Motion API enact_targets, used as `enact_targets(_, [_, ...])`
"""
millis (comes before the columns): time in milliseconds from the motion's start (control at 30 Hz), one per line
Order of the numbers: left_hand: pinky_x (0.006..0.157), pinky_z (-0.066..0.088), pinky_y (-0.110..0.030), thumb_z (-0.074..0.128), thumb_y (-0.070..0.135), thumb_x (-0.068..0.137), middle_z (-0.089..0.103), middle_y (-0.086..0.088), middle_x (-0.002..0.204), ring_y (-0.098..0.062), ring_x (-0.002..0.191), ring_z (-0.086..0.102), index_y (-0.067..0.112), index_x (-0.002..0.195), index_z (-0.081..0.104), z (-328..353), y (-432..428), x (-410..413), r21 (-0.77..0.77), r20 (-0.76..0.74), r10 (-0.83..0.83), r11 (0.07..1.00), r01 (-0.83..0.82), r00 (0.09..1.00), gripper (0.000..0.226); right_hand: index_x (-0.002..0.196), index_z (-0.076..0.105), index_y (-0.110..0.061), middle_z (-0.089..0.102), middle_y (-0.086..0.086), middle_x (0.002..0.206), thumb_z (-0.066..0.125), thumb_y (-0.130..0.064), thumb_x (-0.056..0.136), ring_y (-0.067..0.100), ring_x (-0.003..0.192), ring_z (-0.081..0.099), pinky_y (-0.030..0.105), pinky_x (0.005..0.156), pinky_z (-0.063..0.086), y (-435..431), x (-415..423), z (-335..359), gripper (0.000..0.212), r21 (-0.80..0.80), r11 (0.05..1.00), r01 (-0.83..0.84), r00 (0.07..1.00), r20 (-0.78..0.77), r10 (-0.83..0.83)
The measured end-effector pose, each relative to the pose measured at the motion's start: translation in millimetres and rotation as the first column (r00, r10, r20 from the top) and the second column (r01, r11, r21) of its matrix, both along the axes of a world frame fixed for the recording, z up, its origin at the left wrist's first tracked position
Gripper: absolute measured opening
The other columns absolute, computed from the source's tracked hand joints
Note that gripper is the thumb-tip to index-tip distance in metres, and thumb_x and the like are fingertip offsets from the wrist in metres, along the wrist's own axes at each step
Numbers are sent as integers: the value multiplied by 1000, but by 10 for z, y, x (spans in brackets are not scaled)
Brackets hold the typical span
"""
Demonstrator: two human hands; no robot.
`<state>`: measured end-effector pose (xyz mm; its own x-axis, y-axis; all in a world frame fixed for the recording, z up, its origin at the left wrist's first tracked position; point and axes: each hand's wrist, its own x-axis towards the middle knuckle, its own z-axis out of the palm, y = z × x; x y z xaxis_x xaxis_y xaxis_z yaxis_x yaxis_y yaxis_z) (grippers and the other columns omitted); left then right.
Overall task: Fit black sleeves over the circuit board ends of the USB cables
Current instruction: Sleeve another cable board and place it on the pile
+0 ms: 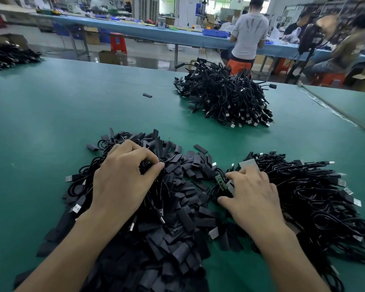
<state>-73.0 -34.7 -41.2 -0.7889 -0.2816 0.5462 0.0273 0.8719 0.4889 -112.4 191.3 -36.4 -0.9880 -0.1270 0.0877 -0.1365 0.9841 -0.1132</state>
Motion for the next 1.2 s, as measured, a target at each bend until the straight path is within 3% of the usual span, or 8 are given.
enact_targets(200, [55, 34, -23, 79, 42, 78, 56, 18, 85, -8, 83, 51, 36, 75, 70, 10, 13, 4, 16, 10, -16, 1000, 16, 1000, 12, 129, 50, -35, 34, -3, 116, 55, -40, 95, 23, 117, 30, 41, 89, 26, -19, 14, -81, 35, 76, 996, -44, 998, 55, 40])
enact_targets(333, [55, 33, -20, 78, 42, 78, 56, 18, 84, -7, 85, 51, 36, 75, 70, -1, 26, 6, -3, 14, -37, 999, 37, 999, 11, 112, 61, -45, 37, -9, 104, 60, -35, 93, 18, 114, 34, 37, 85, 23, -51, 18, -60, 21, -35, 998, -54, 998, 21, 55])
enact_targets(433, [59, 44, -27, 77, 44, 78, 57, 19, 84, -6, 83, 54, 37, 76, 70, -8, 39, 3, 64, 7, -92, 994, 92, 996, 10, 91, 63, -38, 53, -16, 92, 63, -31, 93, 11, 103, 53, 34, 88, 38, -45, 8, -36, 7, -204, 971, -124, 992, -60, 114])
enact_targets(600, [60, 48, -20, 74, 55, 75, 66, 17, 73, -6, 63, 56, 34, 87, 74, 31, 113, 4, 292, -60, -292, 909, 296, 955, 24, 80, 64, -34, 69, -13, 74, 75, -15, 86, -3, 74, 64, 7, 65, 47, -101, 30, 167, 22, -766, 583, -271, 962, -206, 177])
enact_targets(733, [58, 39, -3, 72, 53, 78, 72, 18, 79, 6, 60, 57, 31, 101, 76, 98, 216, 51, 399, -113, -477, 782, 479, 872, 31, 83, 71, -33, 72, -10, 78, 75, -12, 86, 6, 69, 67, 18, 67, 54, -201, 121, 271, 22, -890, 267, -369, 918, -302, 258])
enact_targets(900, [67, 46, -5, 71, 29, 89, 72, 23, 85, 6, 74, 67, 36, 99, 72, 111, 305, 42, 422, -175, -544, 712, 562, 821, 12, 90, 74, -28, 75, -10, 83, 68, 1, 88, 5, 79, 71, 15, 72, 54, -322, 196, 271, 30, -918, 111, -380, 879, -322, 353])
enact_targets(1000, [74, 55, -21, 64, 25, 94, 75, 16, 85, -7, 82, 71, 29, 90, 73, 92, 274, 2, 455, -184, -442, 753, 474, 878, 10, 100, 74, -30, 76, -13, 88, 66, -3, 92, 3, 85, 72, 15, 77, 54, -282, 153, 231, 30, -911, 227, -345, 909, -264, 322])
enact_targets(1200, [50, 44, -20, 56, 28, 99, 62, 14, 67, -9, 52, 54, 28, 88, 65, 91, 166, -21, 449, -198, -177, 858, 250, 964, 14, 120, 69, -27, 70, -12, 109, 69, -24, 91, -2, 94, 63, 19, 92, 51, -152, 41, 19, 29, -521, 827, -212, 968, 1, 249])
